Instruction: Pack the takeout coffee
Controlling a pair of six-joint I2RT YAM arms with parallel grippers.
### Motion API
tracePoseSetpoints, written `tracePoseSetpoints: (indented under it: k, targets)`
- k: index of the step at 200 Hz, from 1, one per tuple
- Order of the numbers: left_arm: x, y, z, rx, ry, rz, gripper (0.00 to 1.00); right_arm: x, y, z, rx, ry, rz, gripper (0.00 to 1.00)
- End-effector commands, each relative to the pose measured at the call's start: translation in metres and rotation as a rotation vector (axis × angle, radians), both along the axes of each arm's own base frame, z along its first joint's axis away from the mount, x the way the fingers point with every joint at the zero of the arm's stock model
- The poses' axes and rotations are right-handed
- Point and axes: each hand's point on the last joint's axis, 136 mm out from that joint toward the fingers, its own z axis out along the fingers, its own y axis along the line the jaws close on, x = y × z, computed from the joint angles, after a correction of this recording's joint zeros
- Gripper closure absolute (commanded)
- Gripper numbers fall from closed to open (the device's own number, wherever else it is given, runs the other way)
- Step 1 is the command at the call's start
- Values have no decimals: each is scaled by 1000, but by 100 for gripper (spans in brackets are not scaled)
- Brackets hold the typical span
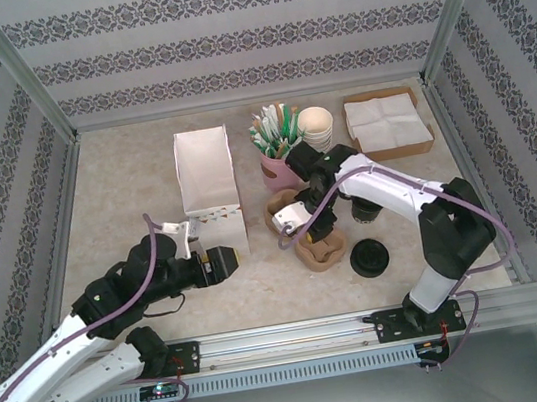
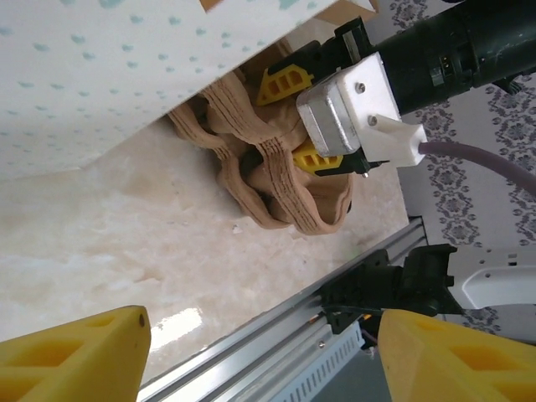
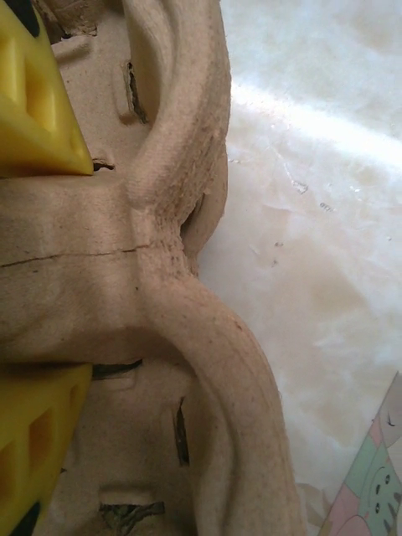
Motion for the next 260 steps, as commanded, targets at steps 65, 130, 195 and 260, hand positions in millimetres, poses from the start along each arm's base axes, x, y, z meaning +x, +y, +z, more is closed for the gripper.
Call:
tracePoseSetpoints:
  k: [65,130,195,260]
  targets:
    - [1,-72,-32,-330,21,34,34,-23,1,7,110,96,-82,46]
    - [12,-106,-64,-431,23,71,32,-24,0,3,120,112,-119,44]
    - [7,-138,-72,-553,43,22,27,-24,-2,3,110,127,-134,44]
    - [10,-129,-87,-554,50,72,30,-25,-1,3,123,142,-145,44]
